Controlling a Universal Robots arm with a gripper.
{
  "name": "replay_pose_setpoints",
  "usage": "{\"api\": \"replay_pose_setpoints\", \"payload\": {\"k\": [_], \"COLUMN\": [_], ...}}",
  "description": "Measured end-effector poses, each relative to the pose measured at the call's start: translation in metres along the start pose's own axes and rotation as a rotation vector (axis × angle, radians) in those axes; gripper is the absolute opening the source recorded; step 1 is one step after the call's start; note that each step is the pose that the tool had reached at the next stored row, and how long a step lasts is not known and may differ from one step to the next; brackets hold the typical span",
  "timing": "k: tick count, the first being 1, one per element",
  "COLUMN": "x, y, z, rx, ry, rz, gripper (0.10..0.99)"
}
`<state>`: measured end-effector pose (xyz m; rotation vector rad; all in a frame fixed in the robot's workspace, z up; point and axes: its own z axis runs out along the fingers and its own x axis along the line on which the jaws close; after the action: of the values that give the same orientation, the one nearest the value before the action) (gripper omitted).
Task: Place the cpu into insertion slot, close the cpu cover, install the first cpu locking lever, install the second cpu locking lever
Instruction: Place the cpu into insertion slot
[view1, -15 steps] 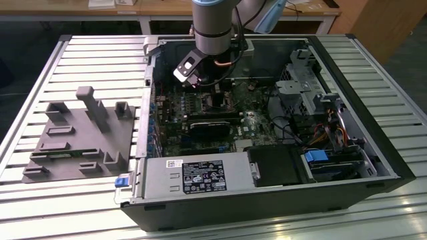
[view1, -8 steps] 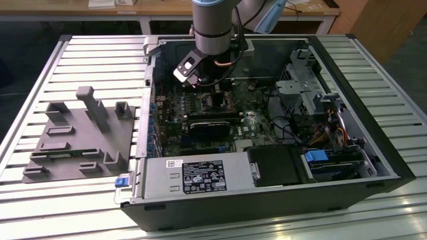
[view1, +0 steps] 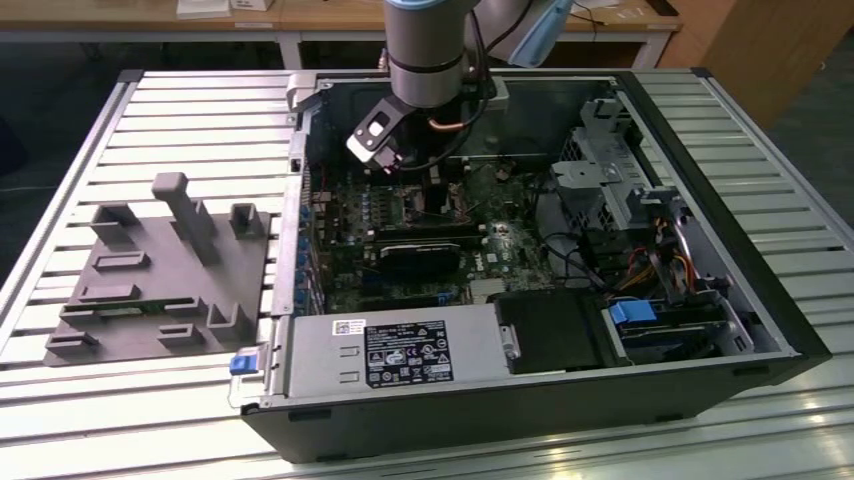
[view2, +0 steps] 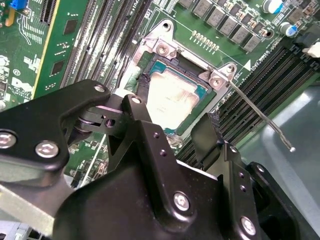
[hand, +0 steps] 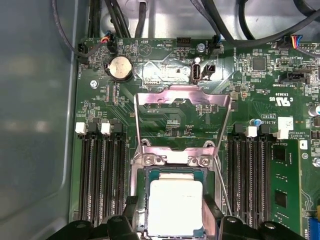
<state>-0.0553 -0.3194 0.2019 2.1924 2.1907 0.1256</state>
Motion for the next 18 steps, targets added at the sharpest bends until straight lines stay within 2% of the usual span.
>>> {"api": "replay_pose_setpoints", "payload": {"k": [3, 11, 13, 14, 16, 17, 18], "x": [0.0001, 0.0001, 0.0001, 0.0001, 0.0001, 0.0001, 0.0001], "y": [0.0002, 0.0002, 0.0002, 0.0002, 0.0002, 0.0002, 0.0002], "z": [-0.0022, -0.0023, -0.0022, -0.0023, -0.0023, -0.0023, -0.0023], "rx": [0.000, 0.000, 0.000, 0.000, 0.000, 0.000, 0.000], "ry": [-0.0022, -0.0048, -0.0052, -0.0055, -0.0060, -0.0063, -0.0065], "rz": [0.001, 0.001, 0.001, 0.001, 0.001, 0.001, 0.001], "gripper": [0.612, 0.596, 0.471, 0.471, 0.357, 0.357, 0.298]}}
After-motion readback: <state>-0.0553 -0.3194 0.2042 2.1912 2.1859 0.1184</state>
